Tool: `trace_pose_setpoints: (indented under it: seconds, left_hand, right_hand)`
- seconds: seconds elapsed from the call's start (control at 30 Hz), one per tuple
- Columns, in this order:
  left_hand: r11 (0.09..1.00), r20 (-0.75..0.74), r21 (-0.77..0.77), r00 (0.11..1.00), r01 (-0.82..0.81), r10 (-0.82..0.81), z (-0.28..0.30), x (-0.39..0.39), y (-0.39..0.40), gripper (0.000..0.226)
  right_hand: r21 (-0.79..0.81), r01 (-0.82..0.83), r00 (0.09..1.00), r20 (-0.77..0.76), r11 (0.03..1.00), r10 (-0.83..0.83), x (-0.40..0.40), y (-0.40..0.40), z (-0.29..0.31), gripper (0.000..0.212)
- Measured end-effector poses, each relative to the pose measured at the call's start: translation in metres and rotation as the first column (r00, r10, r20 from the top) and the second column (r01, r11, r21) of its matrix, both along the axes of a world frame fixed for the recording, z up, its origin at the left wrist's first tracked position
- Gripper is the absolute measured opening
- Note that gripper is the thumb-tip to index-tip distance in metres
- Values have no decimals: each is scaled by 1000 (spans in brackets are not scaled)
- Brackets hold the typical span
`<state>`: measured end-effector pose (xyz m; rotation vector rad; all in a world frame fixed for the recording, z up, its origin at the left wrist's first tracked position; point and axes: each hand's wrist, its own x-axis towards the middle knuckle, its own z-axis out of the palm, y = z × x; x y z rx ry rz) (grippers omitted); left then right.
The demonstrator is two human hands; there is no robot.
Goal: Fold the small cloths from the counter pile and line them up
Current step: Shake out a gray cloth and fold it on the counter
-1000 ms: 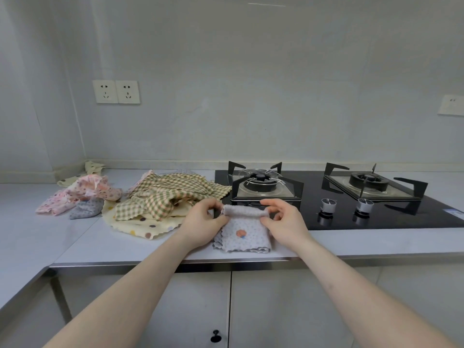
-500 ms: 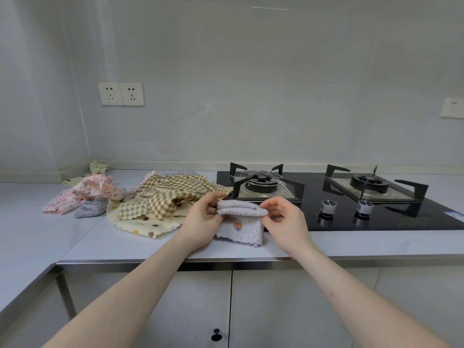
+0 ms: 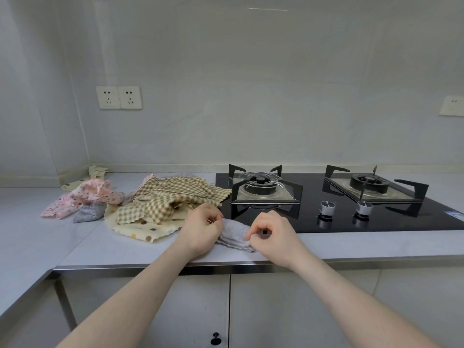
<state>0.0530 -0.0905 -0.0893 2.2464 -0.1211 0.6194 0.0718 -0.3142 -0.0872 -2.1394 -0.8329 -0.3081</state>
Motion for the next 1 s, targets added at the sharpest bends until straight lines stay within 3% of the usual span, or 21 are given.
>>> trace_pose_setpoints:
  seconds: [0.07,0.17,0.23,0.27,0.37,0.47,0.6,0.77,0.9,1.0]
  left_hand:
    - [999,-21,43,1000,-20,21,0,0,-1,29]
    - [995,-18,49,996,-86,87,-2,-1,-1,42]
    - [990,11,54,992,-127,126,-3,-2,-1,34]
    - [990,2,63,992,-129,129,-3,-4,-2,29]
    - [989,-73,116,993,-87,96,-2,-7,0,29]
    - [987,-117,159,992,-17,36,1,-9,0,28]
    - [997,-173,66,984,44,-32,2,-10,1,11]
    - [972,-251,-227,962,53,-111,1,-5,-3,7]
    - [952,-383,-303,920,-40,-83,14,-5,-6,15]
    - [923,-515,-369,851,-111,-104,50,-11,-12,12]
  right_hand:
    - [-46,-13,999,-33,999,11,0,0,3,29]
    - [42,27,996,-91,999,-23,0,-1,4,23]
    - [120,41,987,-157,992,-22,1,-1,3,8]
    - [117,49,986,-161,992,-30,2,-1,2,13]
    - [-23,98,992,-81,995,-99,6,-2,-2,35]
    - [-137,89,995,-30,987,-94,3,0,-1,28]
    - [-164,56,995,-68,985,-67,1,-3,2,10]
    - [-45,61,942,-328,997,-73,11,-8,-1,16]
    - [63,96,877,-478,993,-54,17,-5,9,22]
    - [91,154,769,-636,984,-61,15,-7,41,30]
